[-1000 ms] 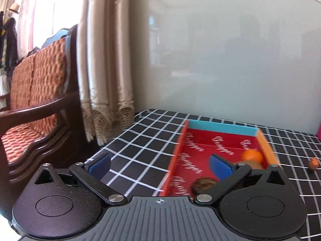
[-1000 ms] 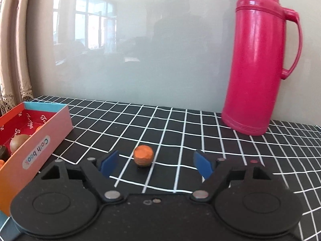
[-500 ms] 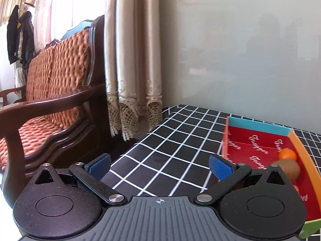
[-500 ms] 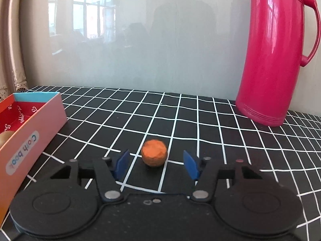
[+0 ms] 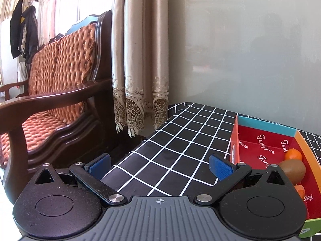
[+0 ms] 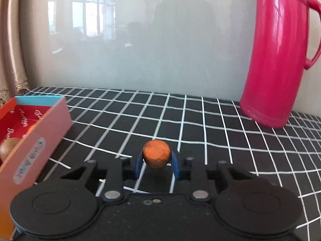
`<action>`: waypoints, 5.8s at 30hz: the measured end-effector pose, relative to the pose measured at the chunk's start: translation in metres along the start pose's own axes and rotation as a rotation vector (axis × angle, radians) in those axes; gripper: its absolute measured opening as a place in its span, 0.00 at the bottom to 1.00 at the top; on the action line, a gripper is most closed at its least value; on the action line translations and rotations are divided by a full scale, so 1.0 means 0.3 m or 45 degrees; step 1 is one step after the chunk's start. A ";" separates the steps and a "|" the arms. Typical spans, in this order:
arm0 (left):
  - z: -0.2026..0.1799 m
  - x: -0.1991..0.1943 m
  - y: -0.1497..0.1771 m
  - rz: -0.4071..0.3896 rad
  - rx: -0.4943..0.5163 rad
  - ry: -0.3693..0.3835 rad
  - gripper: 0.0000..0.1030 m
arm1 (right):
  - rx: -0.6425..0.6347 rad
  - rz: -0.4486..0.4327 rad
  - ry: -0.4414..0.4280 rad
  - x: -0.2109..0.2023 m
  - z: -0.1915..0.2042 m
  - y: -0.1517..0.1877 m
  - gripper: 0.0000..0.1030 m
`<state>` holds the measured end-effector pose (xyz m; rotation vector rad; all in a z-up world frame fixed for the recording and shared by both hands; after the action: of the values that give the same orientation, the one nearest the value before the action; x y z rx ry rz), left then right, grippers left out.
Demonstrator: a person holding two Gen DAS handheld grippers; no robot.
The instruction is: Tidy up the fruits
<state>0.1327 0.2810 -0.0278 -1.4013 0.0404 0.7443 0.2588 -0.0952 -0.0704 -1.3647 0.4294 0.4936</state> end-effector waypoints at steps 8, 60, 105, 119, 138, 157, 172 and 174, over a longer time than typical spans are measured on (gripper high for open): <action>0.012 -0.015 -0.009 -0.004 -0.011 0.002 1.00 | -0.066 -0.032 -0.086 -0.078 0.125 -0.013 0.27; -0.356 -0.226 -0.112 -0.086 0.118 0.258 1.00 | -0.065 -0.159 -0.179 -0.365 0.166 -0.039 1.00; -0.609 -0.569 0.090 -0.156 0.287 0.301 1.00 | 0.022 -0.272 -0.057 -0.601 -0.021 0.171 1.00; -0.581 -0.544 0.088 -0.137 0.230 0.306 1.00 | -0.069 -0.281 -0.007 -0.607 -0.033 0.175 1.00; -0.588 -0.546 0.085 -0.148 0.232 0.308 1.00 | -0.084 -0.275 -0.011 -0.603 -0.024 0.175 1.00; -0.587 -0.546 0.086 -0.152 0.229 0.314 1.00 | -0.084 -0.276 -0.010 -0.605 -0.023 0.175 1.00; -0.587 -0.551 0.085 -0.157 0.229 0.321 1.00 | -0.085 -0.276 -0.009 -0.605 -0.022 0.175 1.00; -0.589 -0.552 0.085 -0.159 0.232 0.324 1.00 | -0.086 -0.276 -0.010 -0.605 -0.022 0.175 1.00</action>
<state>0.0615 0.0487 -0.0125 -1.3040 0.2125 0.4442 0.0794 -0.1099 -0.0124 -1.4546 0.2565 0.3367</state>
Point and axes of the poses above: each gripper's, at about its wrist camera, not at the fingertips, and x roughly the way its jaws point, z to its left, y to its underside, the point moved 10 cm from there along x, roughly the way its jaws point, and after that the axes turned 13 degrees about x, right-handed, at the moved point
